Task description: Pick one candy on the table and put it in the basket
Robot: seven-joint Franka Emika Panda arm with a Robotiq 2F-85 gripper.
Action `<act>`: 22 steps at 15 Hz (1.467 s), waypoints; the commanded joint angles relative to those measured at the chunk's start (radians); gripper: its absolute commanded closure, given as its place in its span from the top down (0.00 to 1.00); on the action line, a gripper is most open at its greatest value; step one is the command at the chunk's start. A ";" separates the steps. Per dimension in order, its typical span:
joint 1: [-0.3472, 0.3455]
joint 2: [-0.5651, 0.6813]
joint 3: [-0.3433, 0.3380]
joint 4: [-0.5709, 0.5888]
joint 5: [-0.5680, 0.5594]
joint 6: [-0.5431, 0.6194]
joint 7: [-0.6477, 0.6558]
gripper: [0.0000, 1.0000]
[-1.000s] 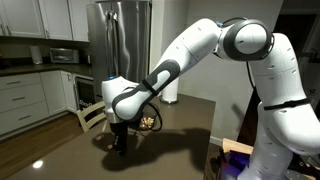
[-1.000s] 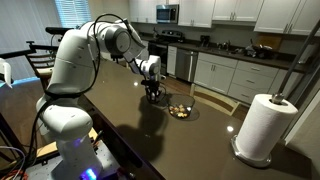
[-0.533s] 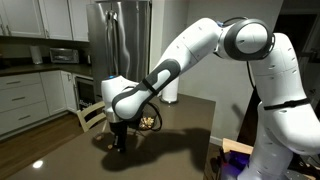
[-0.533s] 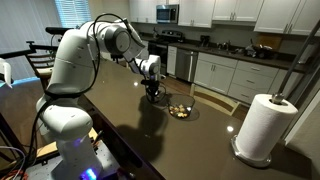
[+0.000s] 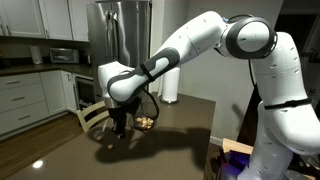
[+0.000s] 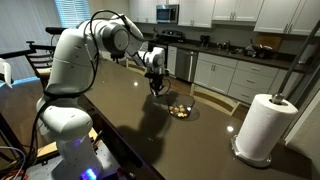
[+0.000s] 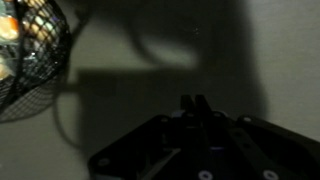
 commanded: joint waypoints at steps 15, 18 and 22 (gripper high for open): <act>-0.045 -0.227 -0.079 0.022 -0.005 -0.191 0.222 0.04; -0.049 -0.329 -0.078 -0.116 -0.007 -0.130 0.280 0.04; -0.068 -0.443 -0.089 -0.309 -0.053 0.032 0.349 0.04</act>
